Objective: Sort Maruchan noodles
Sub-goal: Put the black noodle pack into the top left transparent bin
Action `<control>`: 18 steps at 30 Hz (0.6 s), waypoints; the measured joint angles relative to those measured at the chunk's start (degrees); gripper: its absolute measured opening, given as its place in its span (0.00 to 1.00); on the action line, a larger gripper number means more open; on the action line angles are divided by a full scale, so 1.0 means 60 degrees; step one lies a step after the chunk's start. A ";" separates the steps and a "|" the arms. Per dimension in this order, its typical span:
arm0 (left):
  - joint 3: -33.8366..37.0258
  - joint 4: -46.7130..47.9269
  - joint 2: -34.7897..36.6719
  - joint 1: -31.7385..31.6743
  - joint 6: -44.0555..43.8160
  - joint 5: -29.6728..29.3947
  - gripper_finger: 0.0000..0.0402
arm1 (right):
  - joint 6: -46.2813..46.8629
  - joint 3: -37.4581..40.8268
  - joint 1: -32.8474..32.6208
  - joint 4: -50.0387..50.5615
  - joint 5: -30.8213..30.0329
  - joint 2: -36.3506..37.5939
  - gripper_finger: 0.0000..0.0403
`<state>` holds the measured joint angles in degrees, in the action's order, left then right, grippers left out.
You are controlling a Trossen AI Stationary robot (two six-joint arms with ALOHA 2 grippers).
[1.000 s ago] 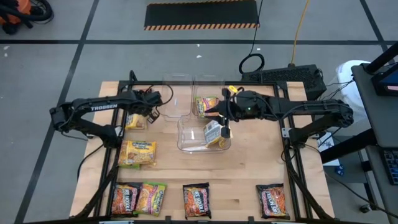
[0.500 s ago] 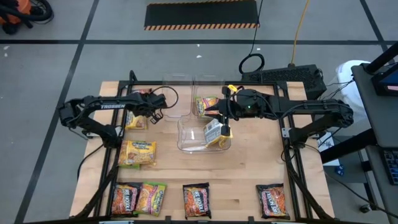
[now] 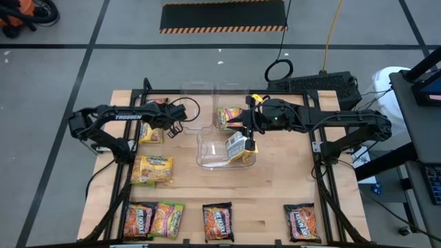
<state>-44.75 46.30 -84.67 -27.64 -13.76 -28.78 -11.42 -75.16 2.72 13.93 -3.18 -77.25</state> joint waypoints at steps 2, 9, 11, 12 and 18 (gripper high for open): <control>0.0000 0.0013 -0.0062 0.0000 -0.0011 -0.0003 0.24 | 0.0000 0.0000 0.0000 0.0000 0.0000 0.0000 0.19; 0.0007 0.0037 -0.0166 -0.0093 0.0095 -0.0188 0.24 | -0.0040 0.0000 0.0000 0.0000 0.0000 0.0000 0.19; 0.0001 -0.0019 -0.0356 -0.0188 0.0095 -0.0211 0.24 | -0.0069 0.0000 0.0009 0.0000 0.0001 0.0000 0.19; 0.0021 0.0046 -0.0435 -0.0227 0.0095 -0.0208 0.24 | -0.0073 0.0000 0.0011 0.0000 0.0000 0.0000 0.19; 0.0010 -0.0286 -0.0798 -0.0222 0.0030 -0.0290 0.24 | -0.0073 -0.0002 0.0074 0.0000 0.0000 0.0004 0.19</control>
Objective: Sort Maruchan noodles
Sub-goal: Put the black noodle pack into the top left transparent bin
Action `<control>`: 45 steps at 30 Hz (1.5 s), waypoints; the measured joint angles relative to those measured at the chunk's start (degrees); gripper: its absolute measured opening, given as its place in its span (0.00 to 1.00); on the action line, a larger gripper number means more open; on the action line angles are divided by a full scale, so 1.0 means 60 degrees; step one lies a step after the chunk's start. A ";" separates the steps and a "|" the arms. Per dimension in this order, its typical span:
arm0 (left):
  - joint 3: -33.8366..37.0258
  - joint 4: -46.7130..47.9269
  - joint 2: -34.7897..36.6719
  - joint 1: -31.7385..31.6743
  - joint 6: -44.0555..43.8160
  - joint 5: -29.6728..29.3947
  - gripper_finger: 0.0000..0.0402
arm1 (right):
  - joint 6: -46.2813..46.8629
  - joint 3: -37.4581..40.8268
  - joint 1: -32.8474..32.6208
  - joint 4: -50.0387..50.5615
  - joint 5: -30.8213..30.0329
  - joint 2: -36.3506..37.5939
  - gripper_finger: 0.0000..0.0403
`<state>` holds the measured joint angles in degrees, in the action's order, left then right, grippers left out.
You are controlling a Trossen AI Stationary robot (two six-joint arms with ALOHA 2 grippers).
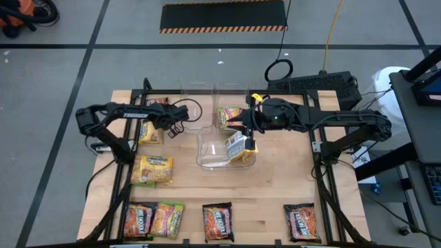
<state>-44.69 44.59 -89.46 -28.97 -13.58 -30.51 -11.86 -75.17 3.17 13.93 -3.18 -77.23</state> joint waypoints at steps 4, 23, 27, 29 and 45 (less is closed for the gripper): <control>0.0001 -0.0159 -0.0174 0.0004 0.0003 -0.0297 0.24 | 0.0012 0.0002 0.0041 0.0000 0.0000 0.0000 0.19; 0.0001 -0.1034 -0.0221 -0.0044 0.0744 -0.0936 0.24 | -0.0174 0.0002 0.0046 0.0000 0.0000 0.0000 0.19; 0.0001 -0.1057 -0.0221 -0.0068 0.0819 -0.0883 0.24 | -0.0174 0.0002 0.0046 0.0000 0.0000 0.0000 0.19; 0.0001 -0.1059 -0.0221 -0.0135 0.0922 -0.0593 0.24 | -0.0175 0.0002 0.0046 0.0000 0.0000 0.0000 0.19; -0.0003 -0.1041 -0.0221 -0.0862 0.1005 -0.0129 0.24 | -0.0168 0.0002 0.0050 0.0000 0.0000 0.0000 0.19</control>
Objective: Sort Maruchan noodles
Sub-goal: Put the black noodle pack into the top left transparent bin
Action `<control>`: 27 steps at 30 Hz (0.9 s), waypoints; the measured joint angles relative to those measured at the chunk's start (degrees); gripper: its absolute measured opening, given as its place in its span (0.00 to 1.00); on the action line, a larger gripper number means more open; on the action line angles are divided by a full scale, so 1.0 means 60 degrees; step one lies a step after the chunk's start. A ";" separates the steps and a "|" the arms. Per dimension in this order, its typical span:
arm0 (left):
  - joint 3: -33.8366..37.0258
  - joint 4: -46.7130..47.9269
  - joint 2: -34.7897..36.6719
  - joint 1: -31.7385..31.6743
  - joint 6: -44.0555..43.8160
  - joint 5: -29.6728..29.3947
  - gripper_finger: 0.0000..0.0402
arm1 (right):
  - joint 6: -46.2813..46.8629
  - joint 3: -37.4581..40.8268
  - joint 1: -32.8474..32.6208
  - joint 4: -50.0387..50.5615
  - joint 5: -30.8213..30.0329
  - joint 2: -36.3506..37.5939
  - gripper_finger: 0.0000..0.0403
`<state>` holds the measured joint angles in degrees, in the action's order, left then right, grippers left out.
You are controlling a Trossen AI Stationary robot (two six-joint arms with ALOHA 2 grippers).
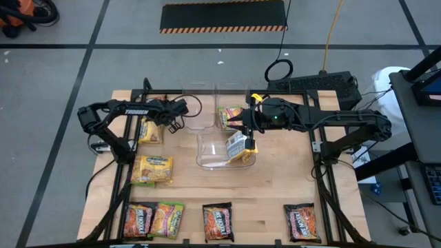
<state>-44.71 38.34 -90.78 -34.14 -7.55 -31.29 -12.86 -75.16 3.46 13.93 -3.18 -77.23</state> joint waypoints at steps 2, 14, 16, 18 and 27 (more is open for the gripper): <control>0.0000 -0.0037 0.0000 -0.0062 -0.0007 -0.0014 0.24 | -0.0003 -0.0003 0.0003 0.0000 0.0000 0.0000 0.19; 0.0000 -0.0377 0.0004 -0.0410 -0.0016 -0.0040 0.24 | 0.0011 0.0000 0.0247 0.0000 0.0010 0.0000 0.19; 0.0000 -0.0450 0.0004 -0.0458 -0.0022 -0.0044 0.24 | 0.0018 0.0000 0.0286 0.0000 0.0018 0.0000 0.19; 0.0000 -0.0498 0.0004 -0.0519 -0.0025 -0.0044 0.24 | 0.0019 0.0000 0.0295 0.0000 0.0024 0.0000 0.19; 0.0362 -0.0968 0.0015 -0.0799 0.0161 -0.0040 0.24 | 0.0000 -0.0003 0.0295 -0.0030 0.0033 0.0000 0.19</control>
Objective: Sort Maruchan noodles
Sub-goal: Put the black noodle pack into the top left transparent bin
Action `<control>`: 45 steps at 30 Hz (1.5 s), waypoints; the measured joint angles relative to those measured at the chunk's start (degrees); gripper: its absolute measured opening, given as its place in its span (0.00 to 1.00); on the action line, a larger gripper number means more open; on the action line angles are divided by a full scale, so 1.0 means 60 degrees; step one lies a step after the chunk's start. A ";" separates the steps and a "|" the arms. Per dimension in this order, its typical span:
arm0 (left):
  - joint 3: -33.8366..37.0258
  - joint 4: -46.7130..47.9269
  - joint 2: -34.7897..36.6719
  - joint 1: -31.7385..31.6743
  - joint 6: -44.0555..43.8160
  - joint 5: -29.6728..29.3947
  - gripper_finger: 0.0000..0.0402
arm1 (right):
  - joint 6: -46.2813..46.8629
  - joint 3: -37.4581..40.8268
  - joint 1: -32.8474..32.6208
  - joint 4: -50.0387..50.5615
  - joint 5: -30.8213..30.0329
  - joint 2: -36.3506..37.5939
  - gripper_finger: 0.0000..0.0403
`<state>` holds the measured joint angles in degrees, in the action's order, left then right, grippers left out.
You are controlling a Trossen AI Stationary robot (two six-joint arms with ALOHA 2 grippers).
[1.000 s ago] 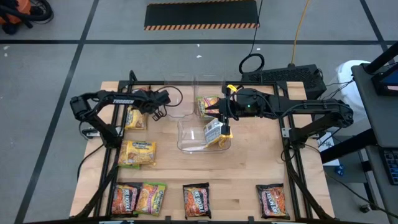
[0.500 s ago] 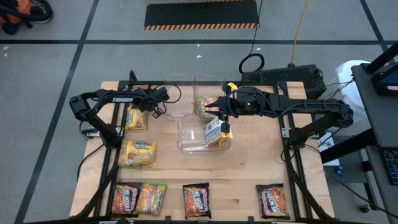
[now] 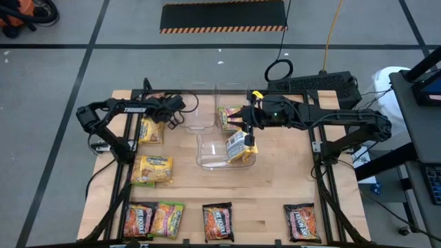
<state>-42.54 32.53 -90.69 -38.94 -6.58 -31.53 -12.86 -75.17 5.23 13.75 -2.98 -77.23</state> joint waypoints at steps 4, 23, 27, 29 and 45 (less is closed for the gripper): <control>0.0221 -0.0016 0.0003 0.0000 0.0013 -0.0020 0.24 | -0.0004 0.0003 0.0011 -0.0190 0.0000 0.0000 0.19; 0.0465 -0.0600 -0.0004 -0.0033 0.0051 0.0007 0.24 | 0.0015 0.0000 0.0011 -0.0473 0.0000 0.0000 0.19; 0.0465 -0.0754 -0.0004 -0.0180 0.0040 0.0018 0.24 | 0.0018 0.0003 0.0011 -0.0473 0.0000 0.0000 0.19; 0.0465 -0.0783 -0.0012 -0.0291 0.0042 0.0022 0.24 | 0.0022 0.0002 0.0011 -0.0469 0.0001 0.0000 0.19; 0.0465 -0.0756 -0.0012 -0.0813 0.0057 0.0264 0.01 | 0.0009 0.0003 0.0011 -0.0469 0.0000 0.0000 0.19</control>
<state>-39.75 28.00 -90.76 -43.82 -6.24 -29.94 -12.81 -75.16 5.30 10.94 -2.98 -77.23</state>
